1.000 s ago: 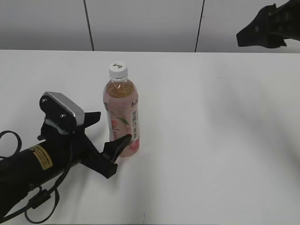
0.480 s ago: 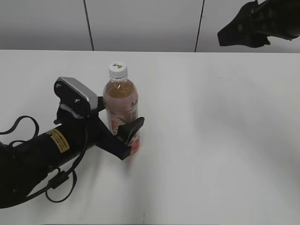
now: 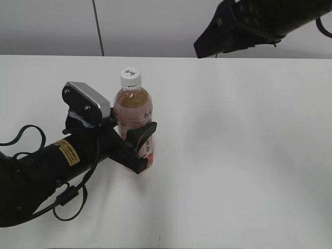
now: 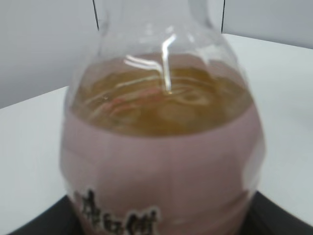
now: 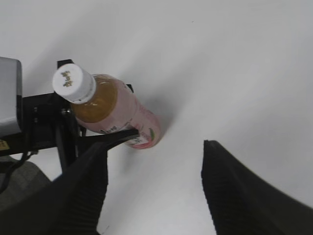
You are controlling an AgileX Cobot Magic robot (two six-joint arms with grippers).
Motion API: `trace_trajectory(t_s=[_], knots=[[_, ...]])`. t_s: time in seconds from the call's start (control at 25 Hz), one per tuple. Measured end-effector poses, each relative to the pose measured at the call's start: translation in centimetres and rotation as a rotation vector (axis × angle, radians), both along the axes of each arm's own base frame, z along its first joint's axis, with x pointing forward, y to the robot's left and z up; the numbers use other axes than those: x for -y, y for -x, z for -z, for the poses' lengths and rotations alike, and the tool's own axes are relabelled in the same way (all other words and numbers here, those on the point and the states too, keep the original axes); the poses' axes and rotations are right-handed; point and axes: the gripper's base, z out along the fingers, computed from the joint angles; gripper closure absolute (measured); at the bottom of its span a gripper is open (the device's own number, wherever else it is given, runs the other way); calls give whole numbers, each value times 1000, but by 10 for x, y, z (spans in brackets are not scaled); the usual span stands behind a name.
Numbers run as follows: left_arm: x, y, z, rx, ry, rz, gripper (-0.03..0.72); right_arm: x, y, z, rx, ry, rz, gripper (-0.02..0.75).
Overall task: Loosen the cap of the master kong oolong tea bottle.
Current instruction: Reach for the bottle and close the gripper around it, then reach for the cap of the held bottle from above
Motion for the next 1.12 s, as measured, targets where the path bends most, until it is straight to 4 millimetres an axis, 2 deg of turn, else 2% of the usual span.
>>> trace_trajectory(t_s=[0.48, 0.64, 0.88, 1.12], knots=[[5, 5, 0, 6, -28, 85, 295, -23, -18, -28, -334, -57, 2, 278], [4, 6, -8, -22, -83, 93, 295, -28, -22, -27, -375, -56, 6, 278], [0, 9, -21, -45, -178, 93, 295, -45, -20, -12, -445, -28, -18, 278], [-3, 11, -26, -53, -238, 95, 295, -55, -18, -18, -449, -39, -24, 278]])
